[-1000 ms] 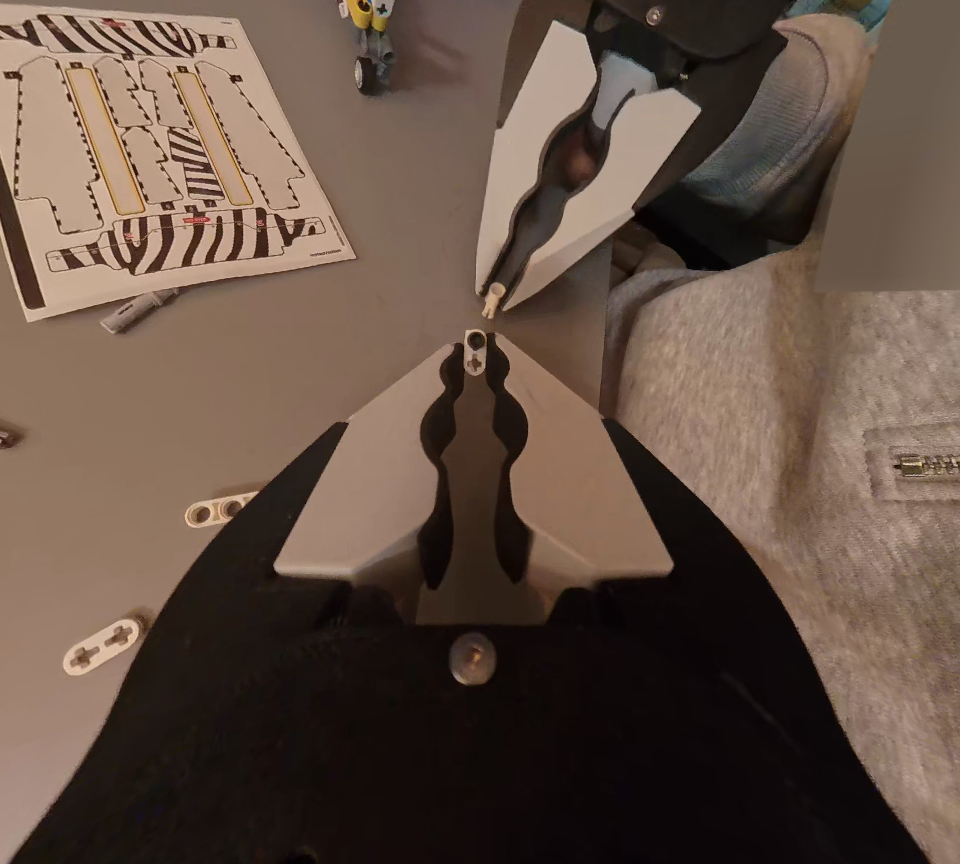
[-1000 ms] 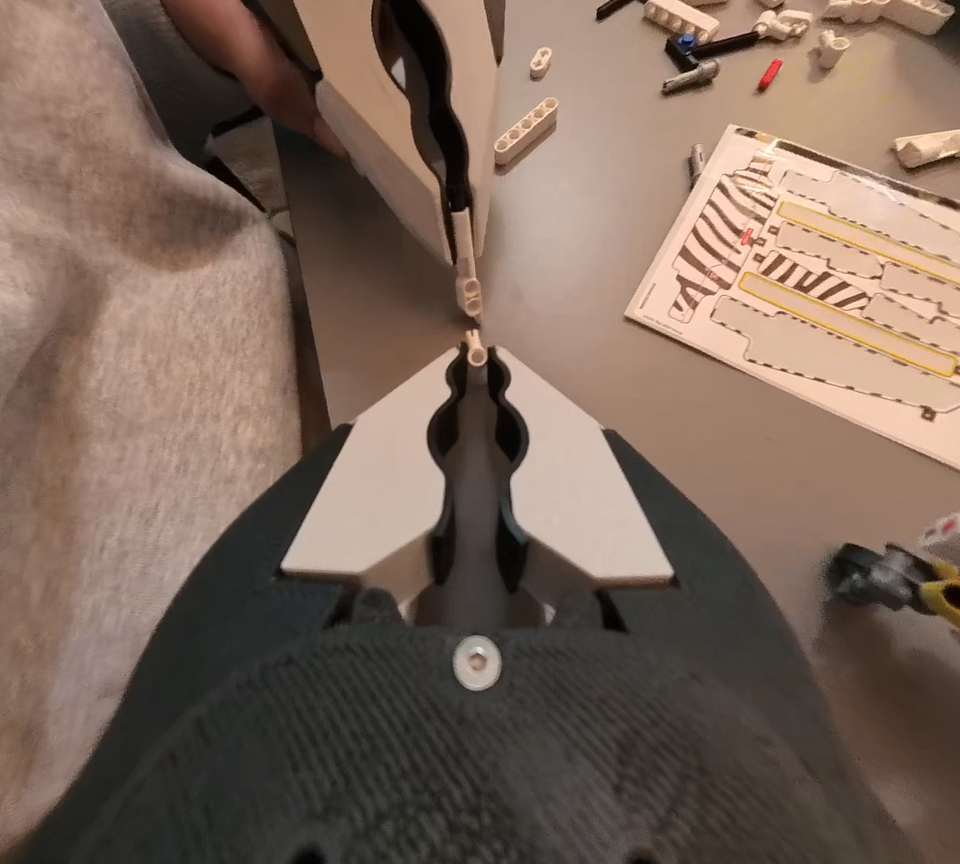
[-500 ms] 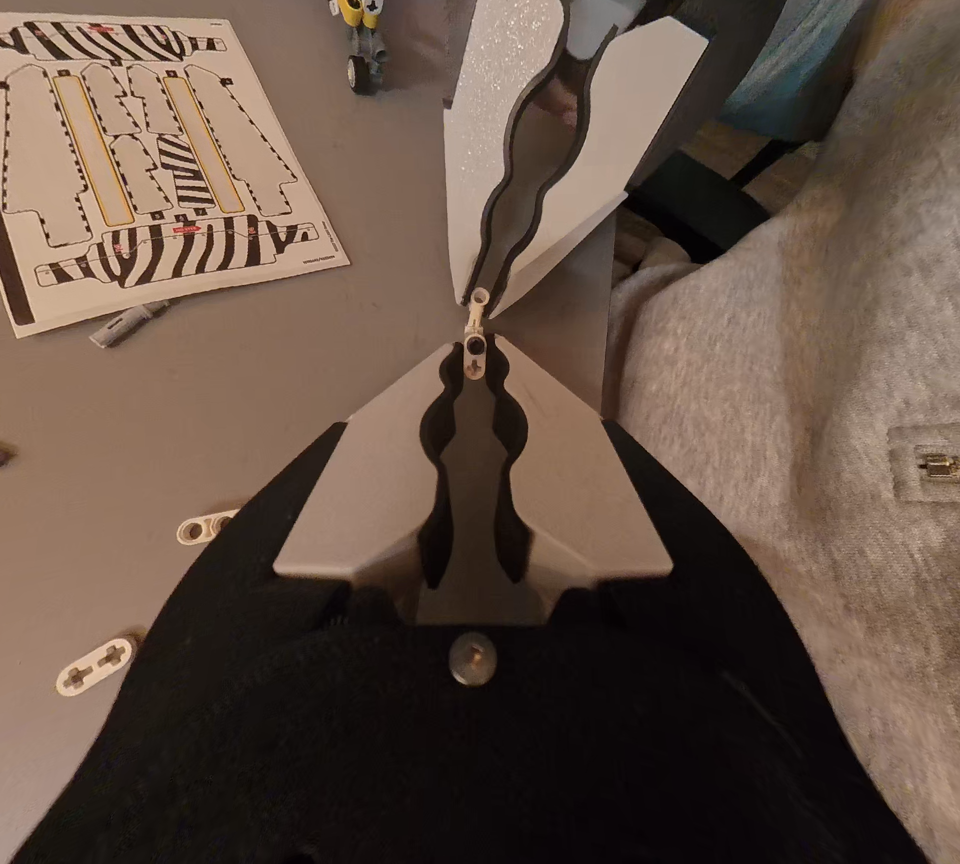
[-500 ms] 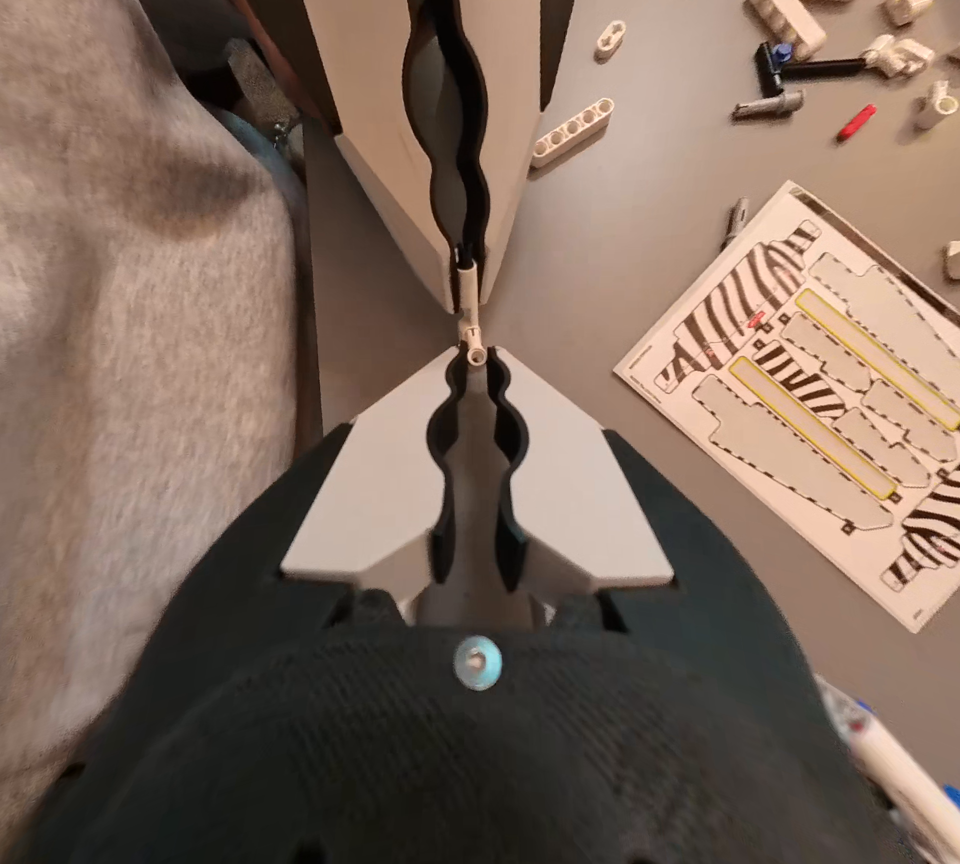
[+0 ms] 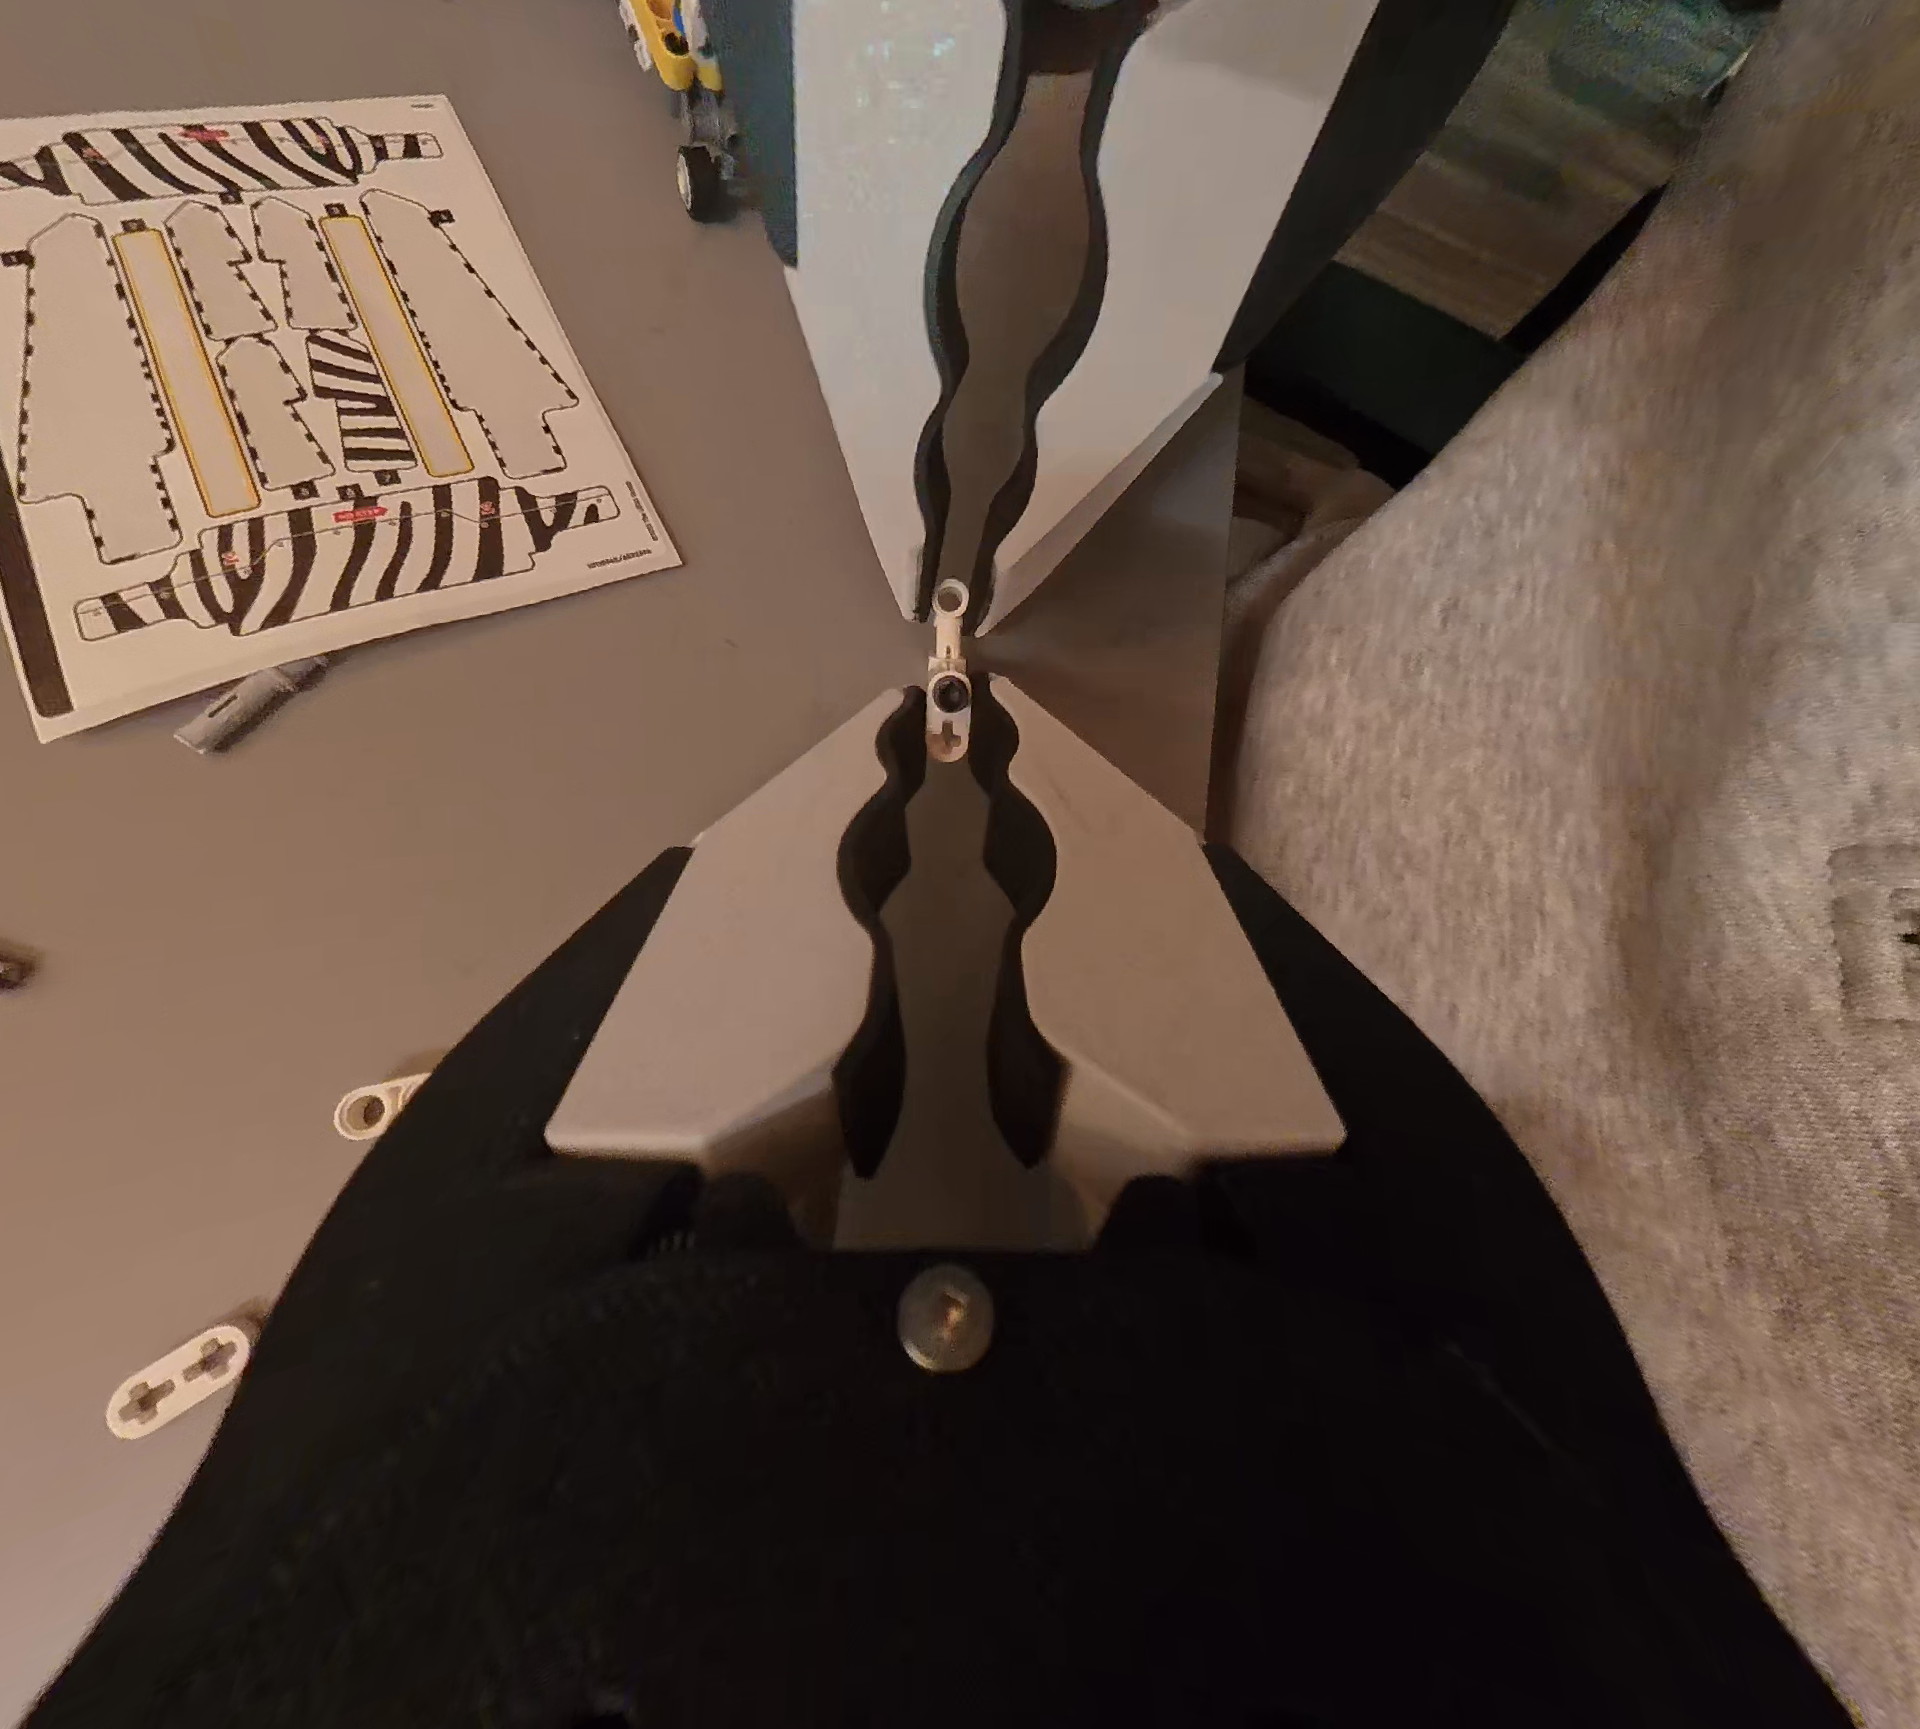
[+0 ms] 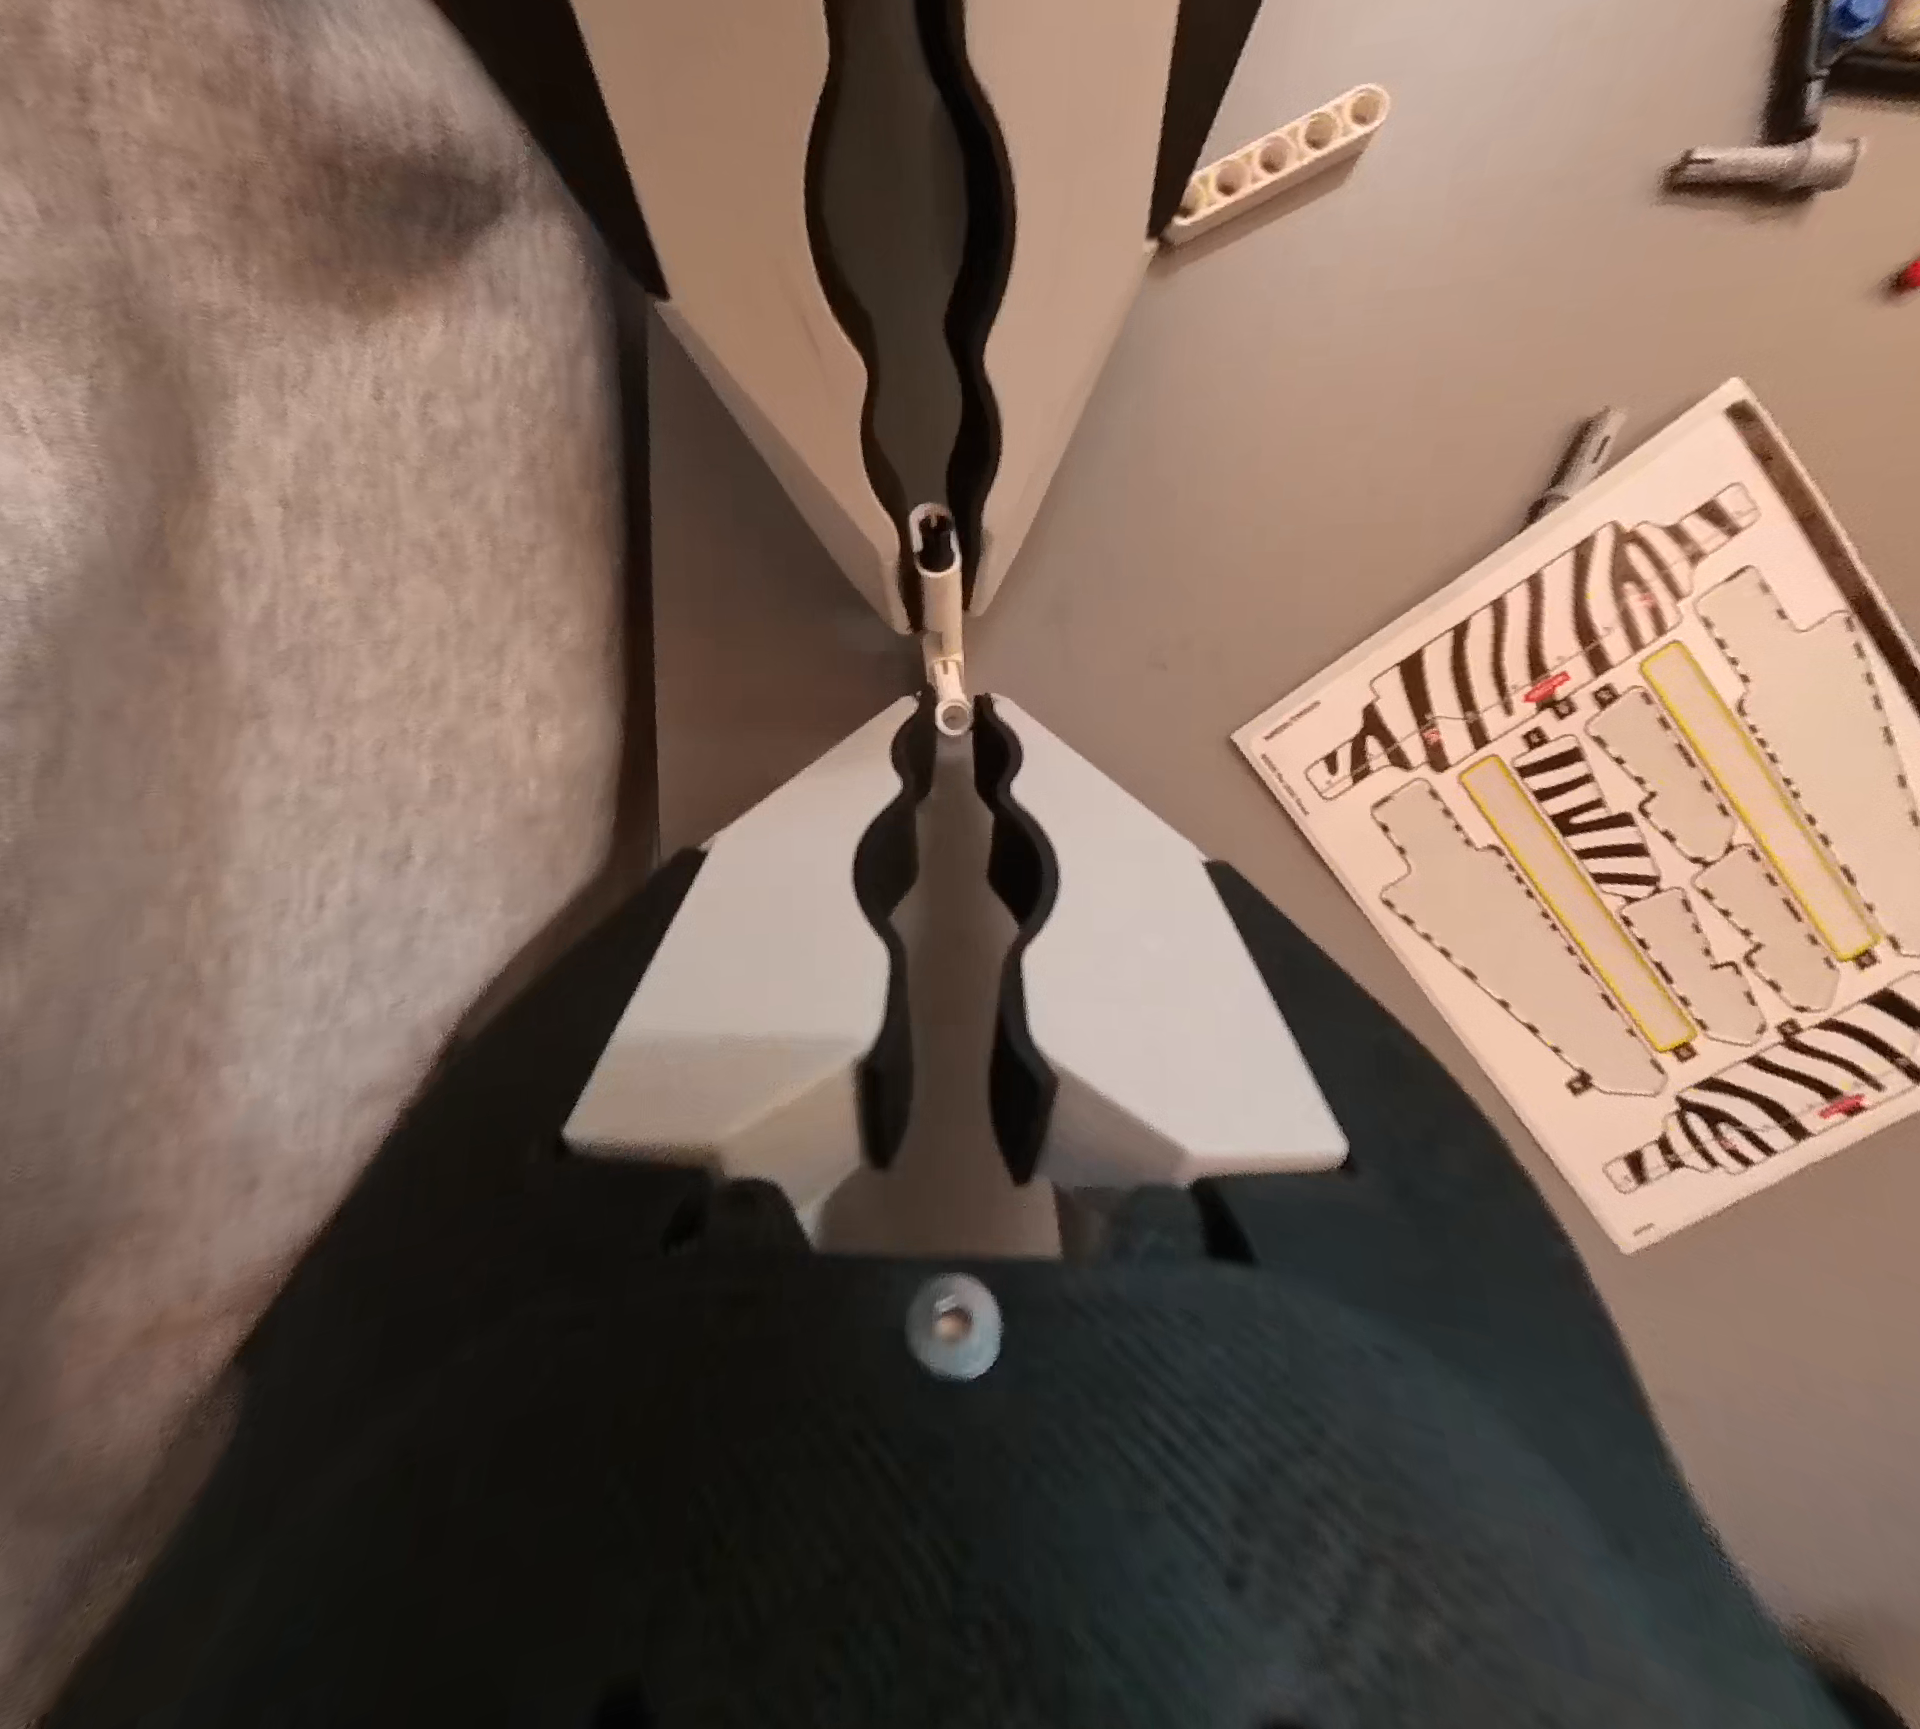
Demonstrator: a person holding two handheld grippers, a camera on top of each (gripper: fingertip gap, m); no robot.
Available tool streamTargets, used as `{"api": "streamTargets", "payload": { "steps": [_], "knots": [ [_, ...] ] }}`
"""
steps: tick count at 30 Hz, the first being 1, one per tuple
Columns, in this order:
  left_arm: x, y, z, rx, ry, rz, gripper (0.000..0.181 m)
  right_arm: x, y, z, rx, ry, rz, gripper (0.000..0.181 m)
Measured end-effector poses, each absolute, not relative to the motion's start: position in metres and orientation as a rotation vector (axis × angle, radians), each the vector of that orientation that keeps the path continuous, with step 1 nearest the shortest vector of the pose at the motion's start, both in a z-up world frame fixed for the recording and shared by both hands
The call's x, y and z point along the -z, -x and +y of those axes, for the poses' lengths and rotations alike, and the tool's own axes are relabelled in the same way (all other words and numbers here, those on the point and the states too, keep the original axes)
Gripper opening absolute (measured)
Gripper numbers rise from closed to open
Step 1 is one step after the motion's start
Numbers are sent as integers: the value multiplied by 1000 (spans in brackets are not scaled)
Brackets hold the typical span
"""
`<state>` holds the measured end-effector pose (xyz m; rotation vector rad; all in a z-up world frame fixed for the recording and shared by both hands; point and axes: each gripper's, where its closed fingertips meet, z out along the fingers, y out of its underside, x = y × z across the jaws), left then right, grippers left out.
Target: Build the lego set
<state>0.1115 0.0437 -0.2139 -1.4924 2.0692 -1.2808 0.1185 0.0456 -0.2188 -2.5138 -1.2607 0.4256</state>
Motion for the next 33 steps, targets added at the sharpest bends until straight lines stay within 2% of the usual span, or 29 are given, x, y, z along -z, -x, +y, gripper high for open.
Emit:
{"api": "streamTargets", "payload": {
  "steps": [9, 21, 29, 33],
  "knots": [
    [214, -112, 44, 1244, 1458, 2070, 7, 219, -117, 46, -542, 2588, -1254, 5],
    [214, -113, 48, 1265, 1506, 2041, 7, 218, -119, 51, -356, 2564, -1156, 5],
    [214, -113, 49, 1261, 1508, 2040, 7, 218, -119, 51, -482, 2659, -1037, 5],
    [215, -113, 49, 1269, 1517, 2038, 7, 218, -118, 52, -343, 2594, -1142, 5]
  ]
}}
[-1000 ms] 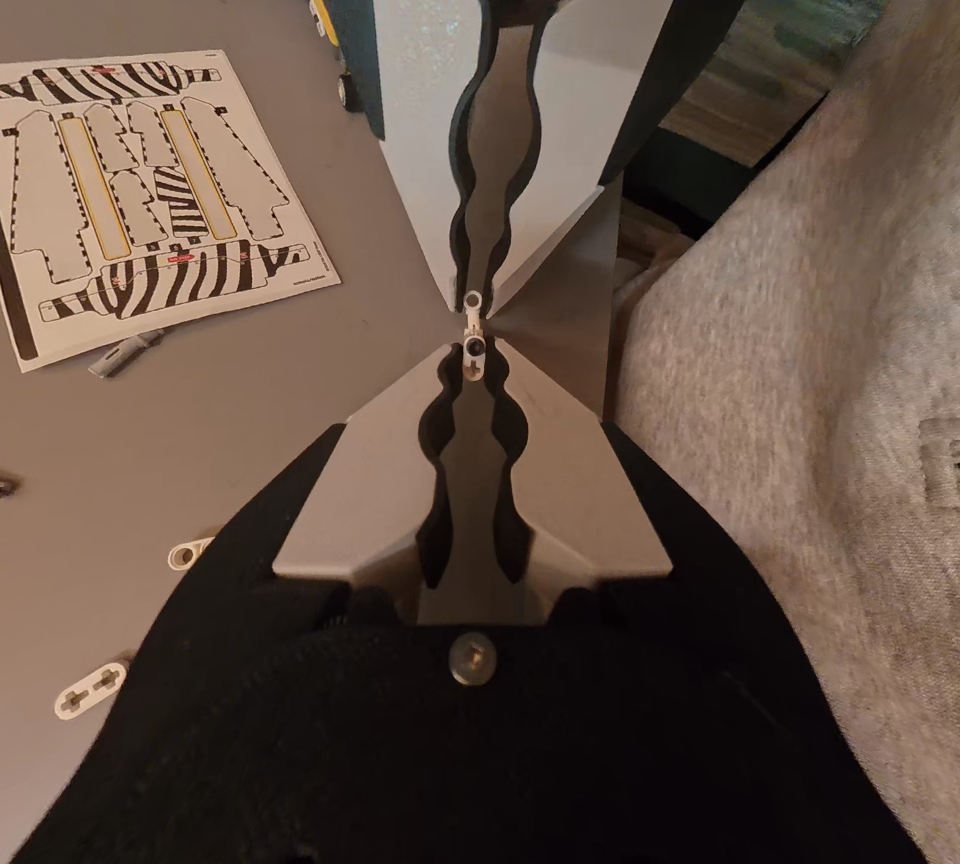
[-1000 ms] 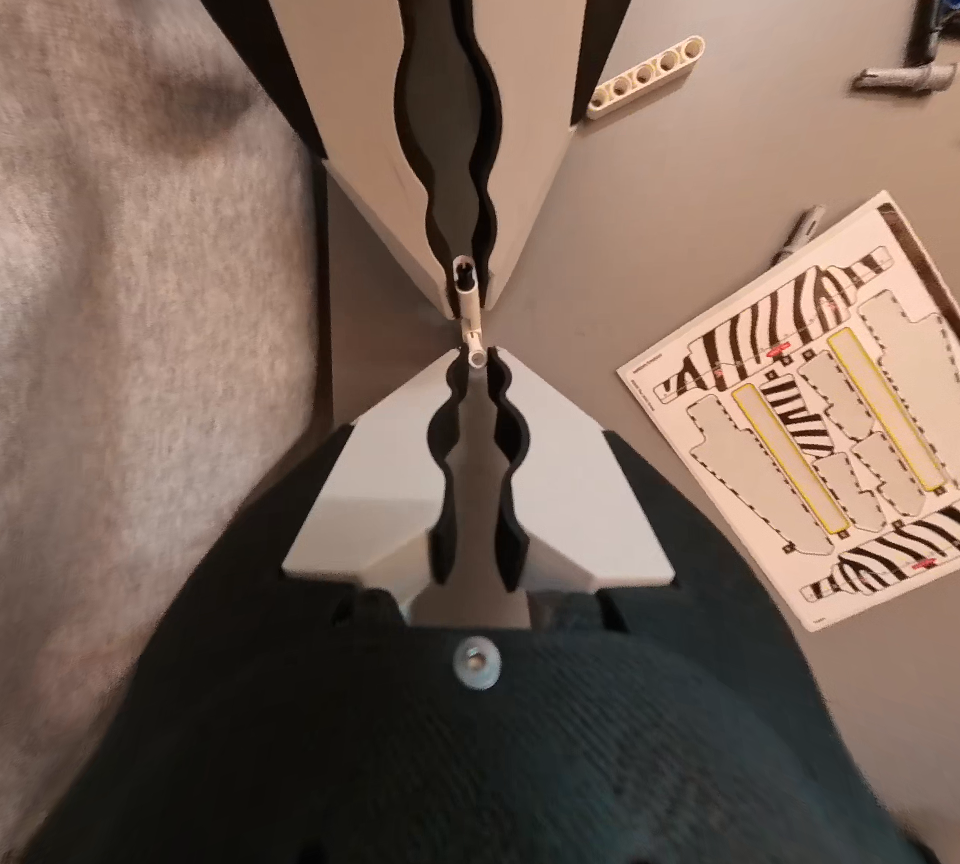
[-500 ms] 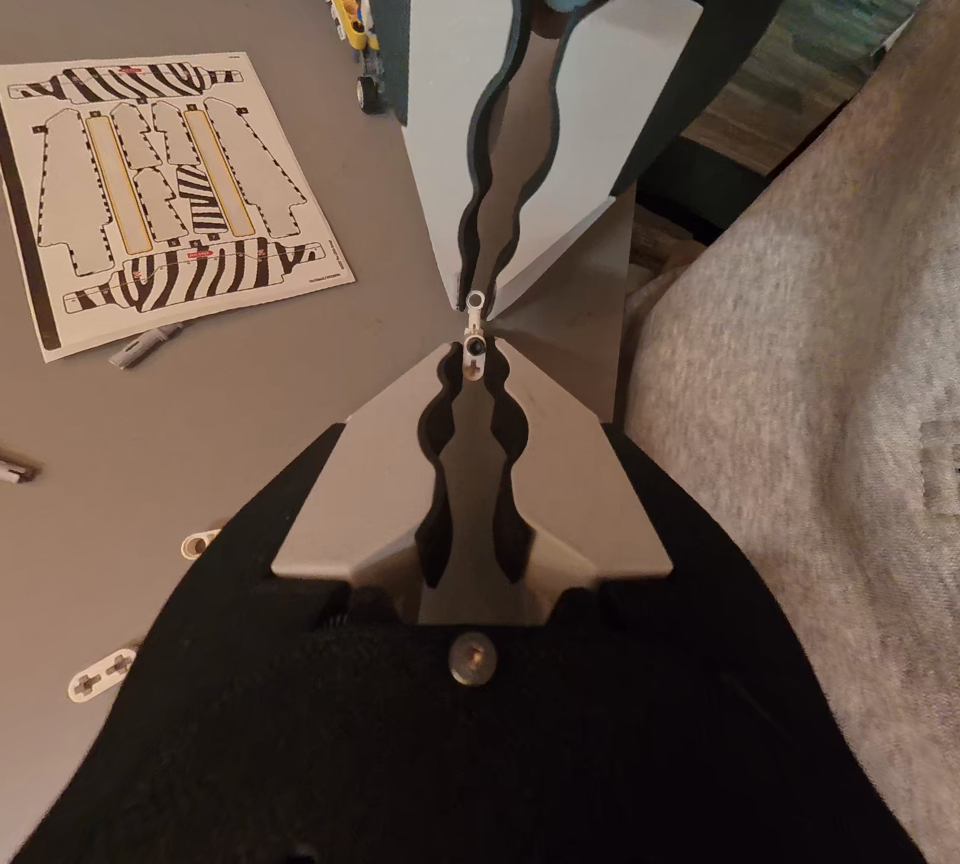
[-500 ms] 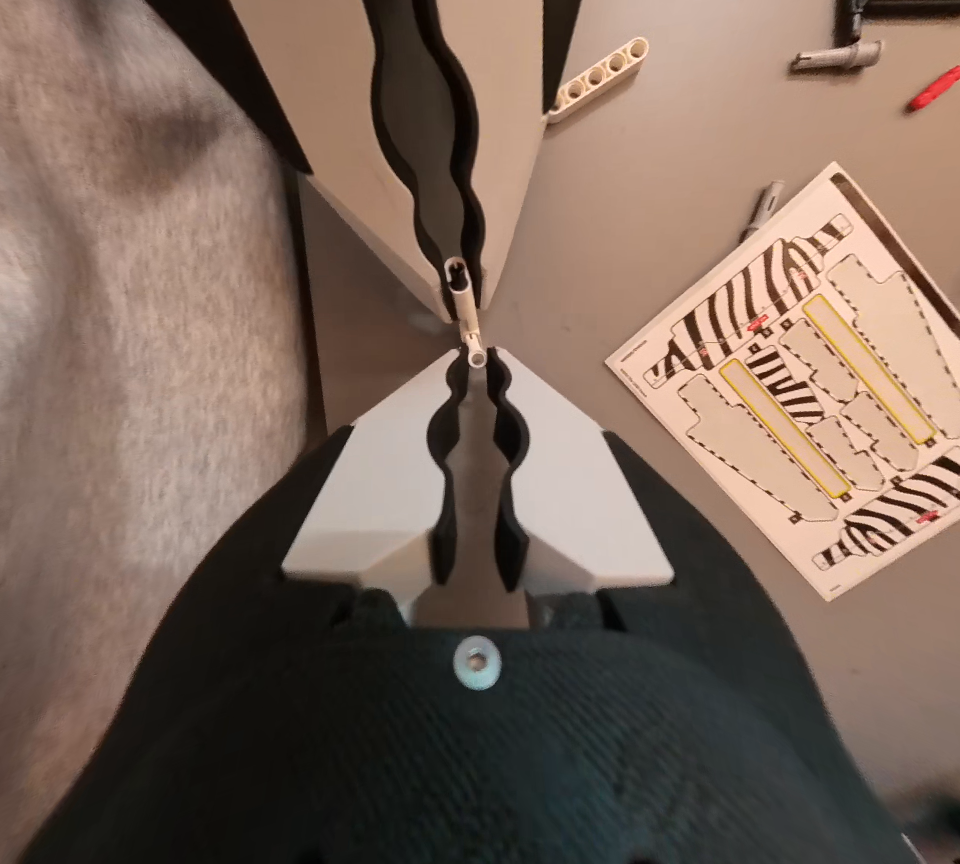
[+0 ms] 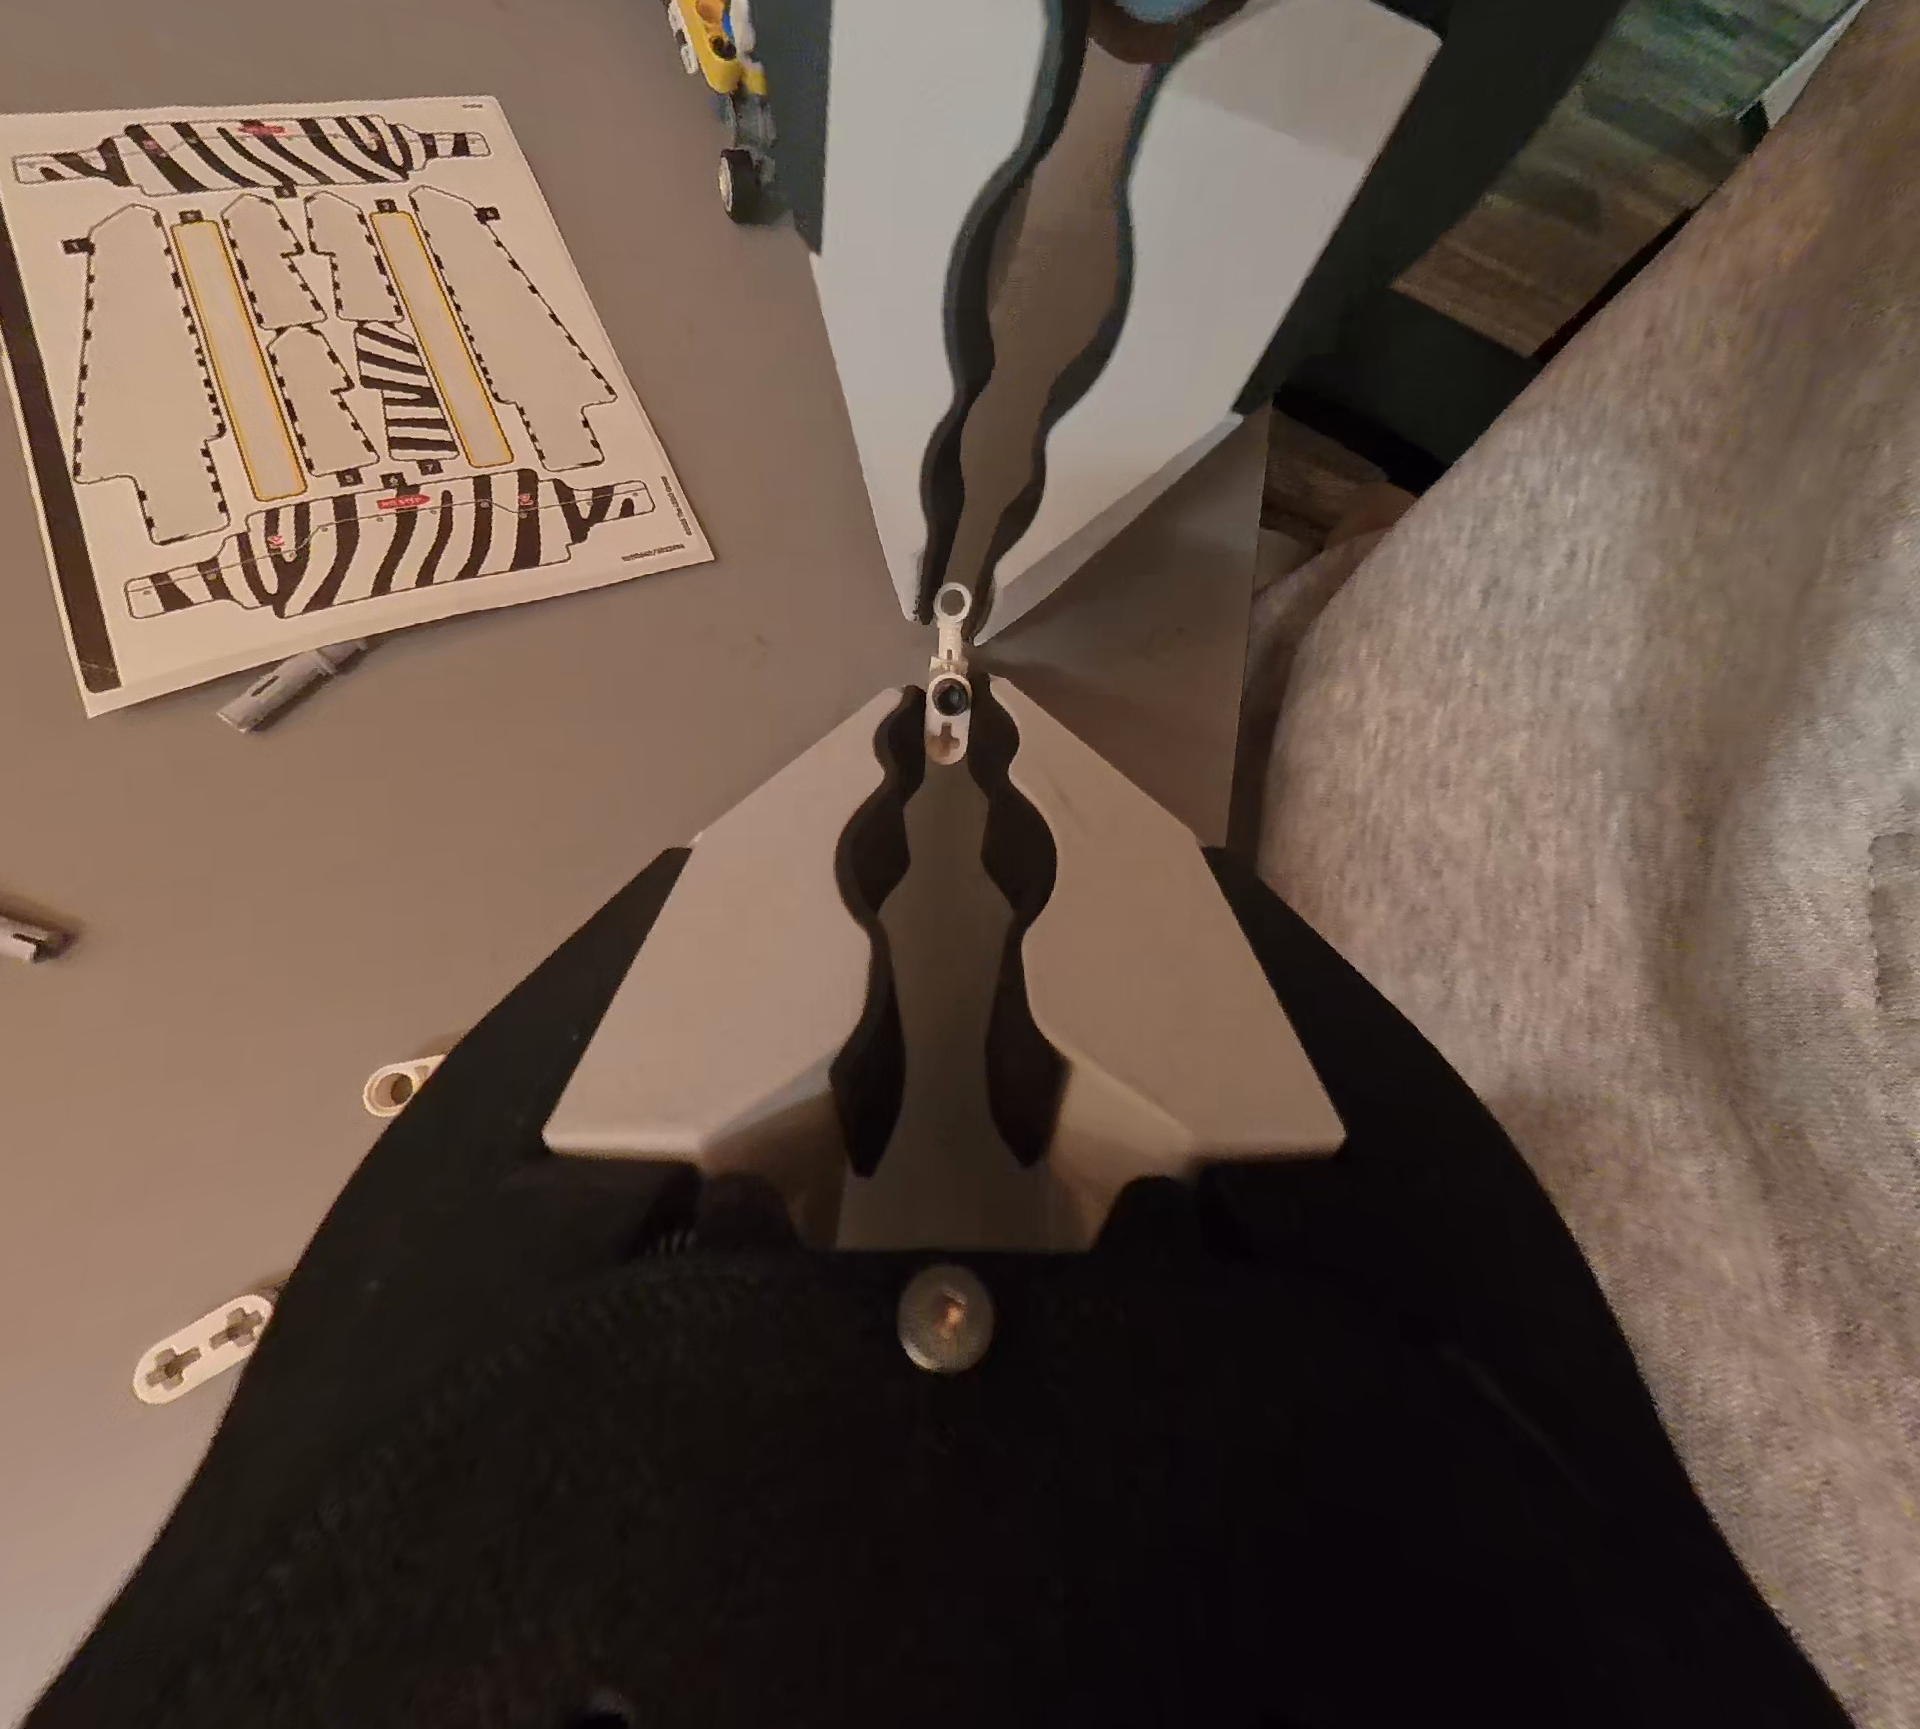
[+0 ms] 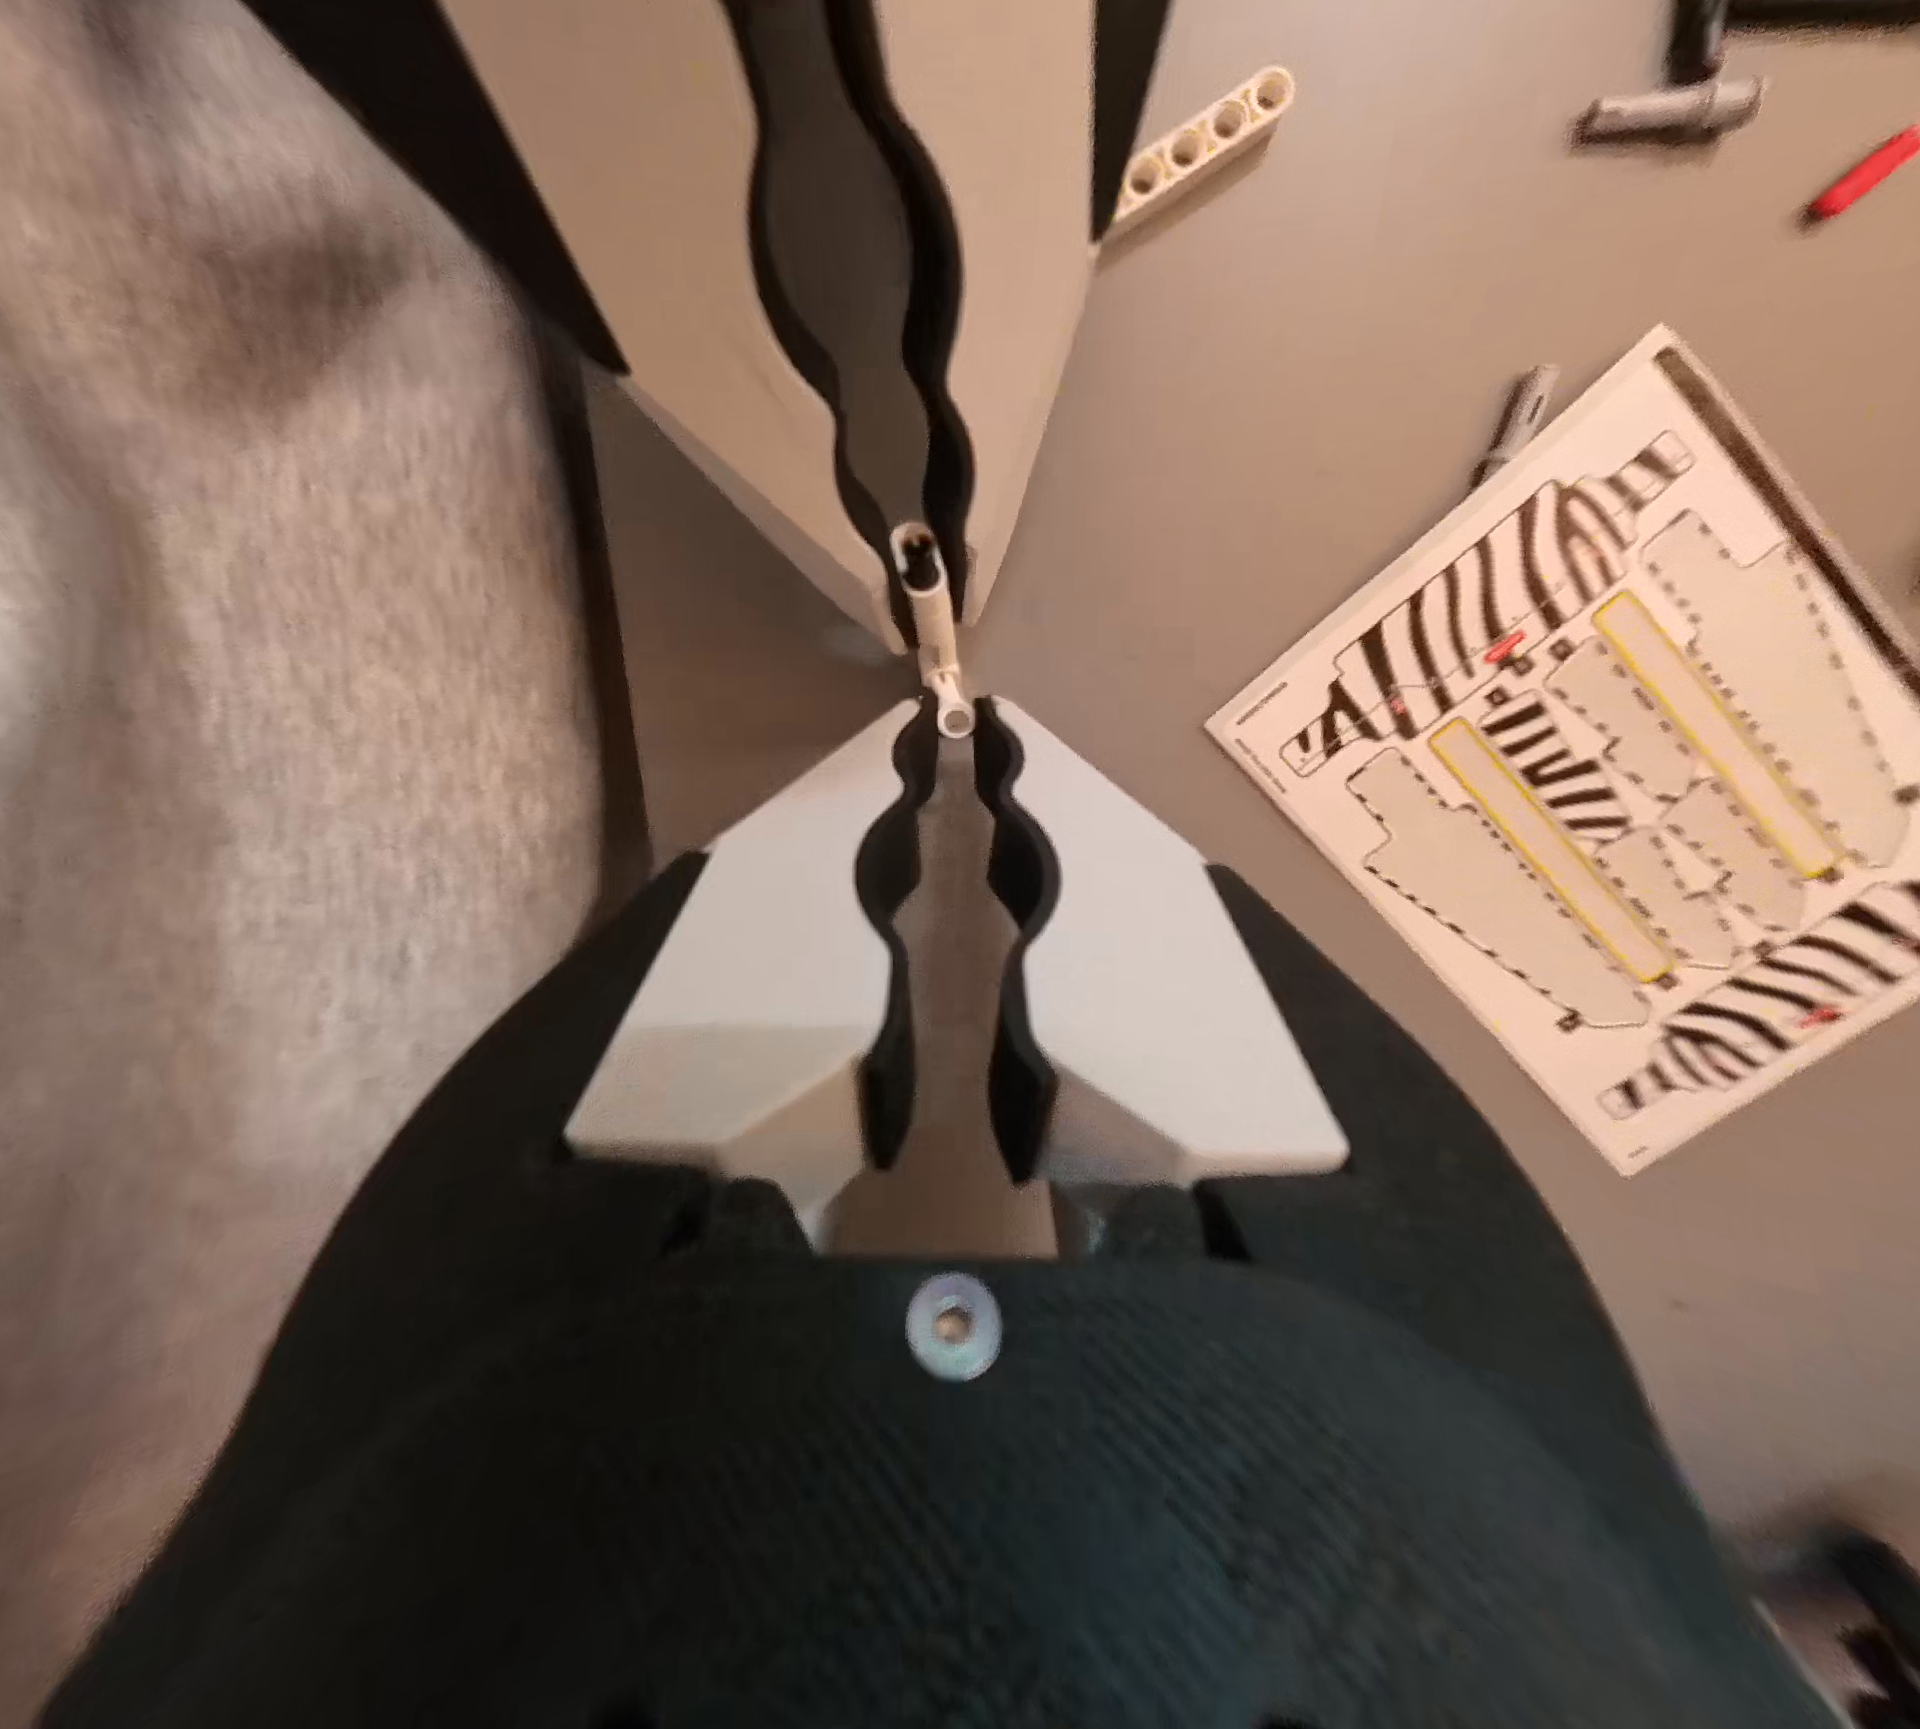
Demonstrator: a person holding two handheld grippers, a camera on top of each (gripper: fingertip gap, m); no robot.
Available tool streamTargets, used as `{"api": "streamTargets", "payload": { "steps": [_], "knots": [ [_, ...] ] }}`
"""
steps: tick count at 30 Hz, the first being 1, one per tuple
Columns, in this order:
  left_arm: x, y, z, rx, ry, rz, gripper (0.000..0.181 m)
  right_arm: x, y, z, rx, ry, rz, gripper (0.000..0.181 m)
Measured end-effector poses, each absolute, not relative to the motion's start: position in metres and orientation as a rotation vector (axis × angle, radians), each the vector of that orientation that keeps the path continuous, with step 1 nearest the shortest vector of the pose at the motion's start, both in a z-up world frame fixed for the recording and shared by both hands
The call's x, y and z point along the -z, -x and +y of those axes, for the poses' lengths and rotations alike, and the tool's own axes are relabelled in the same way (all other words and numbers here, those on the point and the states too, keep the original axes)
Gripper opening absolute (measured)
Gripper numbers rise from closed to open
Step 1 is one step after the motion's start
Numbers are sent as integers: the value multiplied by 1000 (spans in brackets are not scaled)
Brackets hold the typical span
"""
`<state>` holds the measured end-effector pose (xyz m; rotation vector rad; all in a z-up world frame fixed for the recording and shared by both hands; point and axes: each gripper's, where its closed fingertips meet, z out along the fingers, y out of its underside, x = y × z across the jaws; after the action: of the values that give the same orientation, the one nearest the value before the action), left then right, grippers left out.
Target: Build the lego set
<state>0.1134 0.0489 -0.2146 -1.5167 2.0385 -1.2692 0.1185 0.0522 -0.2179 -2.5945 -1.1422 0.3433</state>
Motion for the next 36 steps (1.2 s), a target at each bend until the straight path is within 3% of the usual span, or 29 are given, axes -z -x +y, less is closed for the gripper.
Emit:
{"api": "streamTargets", "payload": {
  "steps": [6, 16, 24, 31, 36],
  "knots": [
    [215, -113, 49, 1270, 1520, 2038, 7, 218, -118, 53, -178, 2489, -1294, 5],
    [216, -113, 49, 1254, 1517, 2040, 7, 216, -115, 58, -600, 2651, -837, 5],
    [217, -113, 47, 1252, 1508, 2059, 8, 216, -115, 54, -542, 2520, -975, 6],
    [217, -112, 44, 1276, 1513, 2078, 8, 208, -119, 50, -733, 2444, -1031, 25],
    [217, -112, 44, 1287, 1518, 2084, 8, 210, -120, 46, -755, 2409, -1175, 13]
  ]
}}
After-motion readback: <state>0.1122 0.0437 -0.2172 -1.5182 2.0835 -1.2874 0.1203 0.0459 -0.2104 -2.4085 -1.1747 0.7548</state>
